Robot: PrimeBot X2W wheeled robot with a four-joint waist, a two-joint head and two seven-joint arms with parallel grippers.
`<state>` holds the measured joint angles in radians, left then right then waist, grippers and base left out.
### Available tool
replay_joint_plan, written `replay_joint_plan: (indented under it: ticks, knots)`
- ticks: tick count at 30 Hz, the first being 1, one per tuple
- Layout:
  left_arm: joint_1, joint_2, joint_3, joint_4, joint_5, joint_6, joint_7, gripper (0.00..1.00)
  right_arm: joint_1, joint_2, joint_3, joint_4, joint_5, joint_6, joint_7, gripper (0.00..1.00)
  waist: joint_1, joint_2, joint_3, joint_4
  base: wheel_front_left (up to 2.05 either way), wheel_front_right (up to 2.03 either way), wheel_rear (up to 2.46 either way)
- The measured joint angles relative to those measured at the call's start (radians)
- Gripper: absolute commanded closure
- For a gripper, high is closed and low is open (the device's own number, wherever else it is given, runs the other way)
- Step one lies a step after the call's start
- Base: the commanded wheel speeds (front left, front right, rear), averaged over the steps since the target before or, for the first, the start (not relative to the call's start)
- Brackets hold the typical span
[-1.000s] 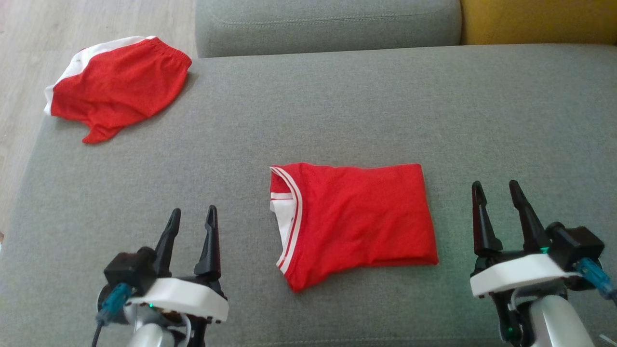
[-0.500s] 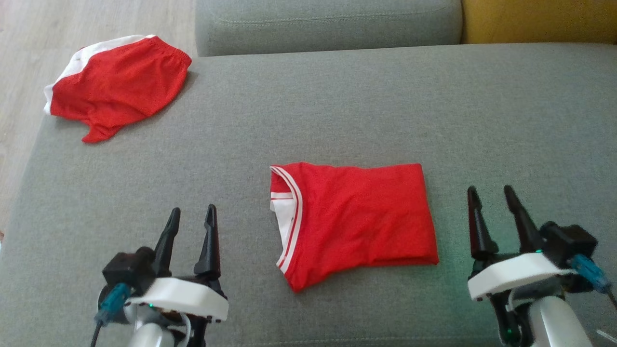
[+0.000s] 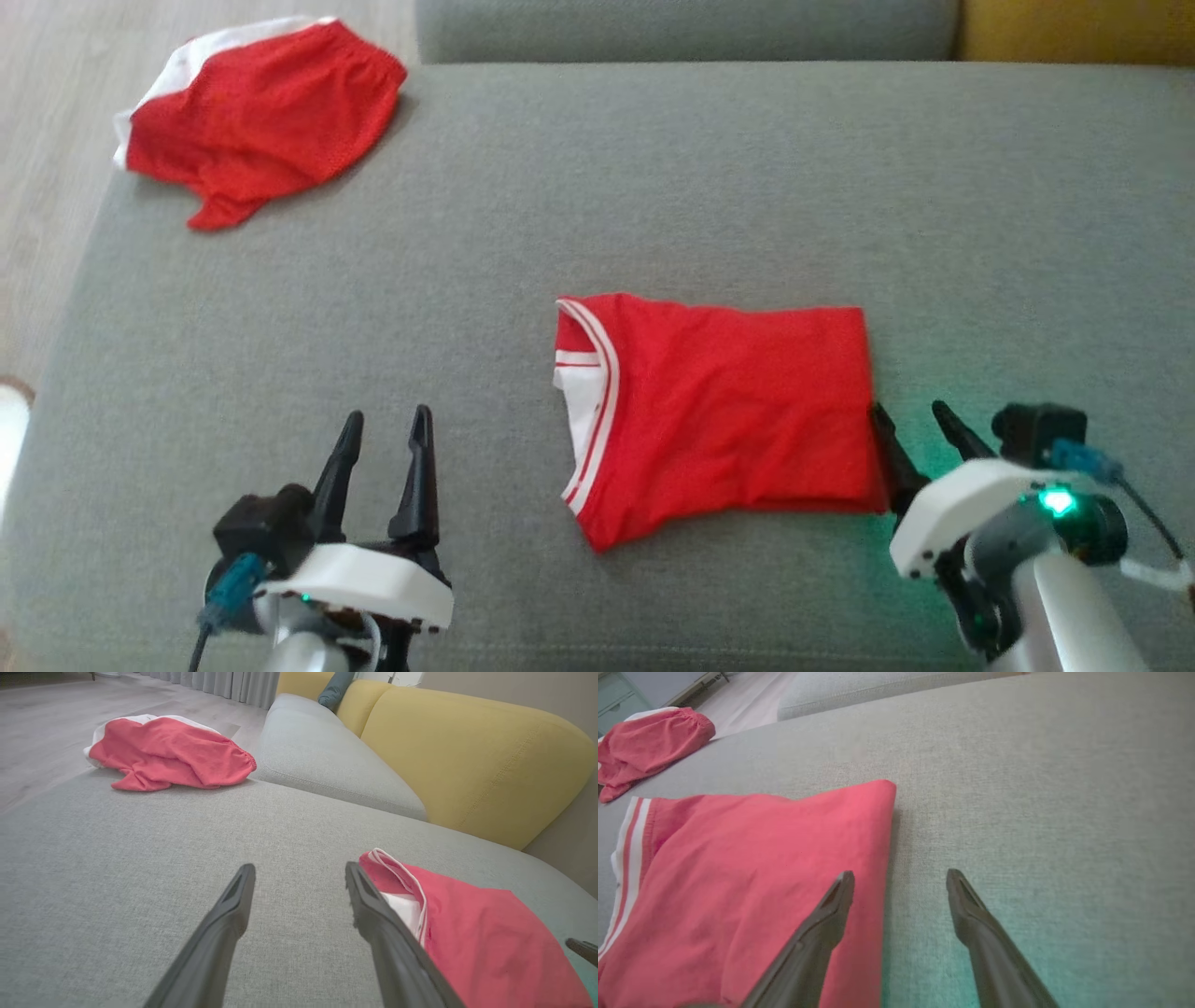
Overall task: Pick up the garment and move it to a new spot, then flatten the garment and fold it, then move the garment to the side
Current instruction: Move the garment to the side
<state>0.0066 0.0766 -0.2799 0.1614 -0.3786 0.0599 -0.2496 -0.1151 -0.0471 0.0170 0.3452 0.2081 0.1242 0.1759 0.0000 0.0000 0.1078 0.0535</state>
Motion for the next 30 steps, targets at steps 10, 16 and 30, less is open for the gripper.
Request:
replay_joint_plan:
  ticks: [10, 16, 30]
  knots:
    - [-0.017, -0.017, 0.001, 0.009, 0.000, -0.016, 0.000, 0.00, -0.093, -0.002, -0.001, 0.111, 0.014, 0.000, 0.097, 0.00, 0.0000, 0.0000, 0.055, 0.058, 0.00, 0.00, 0.00]
    - [-0.018, -0.019, 0.007, 0.010, 0.005, -0.017, 0.000, 0.00, -0.137, -0.003, 0.018, 0.124, 0.040, 0.000, 0.115, 1.00, 0.0000, 0.0000, 0.074, 0.053, 0.00, 0.00, 0.00]
    - [-0.064, -0.008, 0.032, -0.015, 0.063, -0.034, 0.000, 0.00, -0.260, -0.013, -0.069, 0.077, -0.008, 0.000, 0.006, 1.00, 0.0001, 0.0000, 0.129, -0.125, 0.00, 0.00, 0.00]
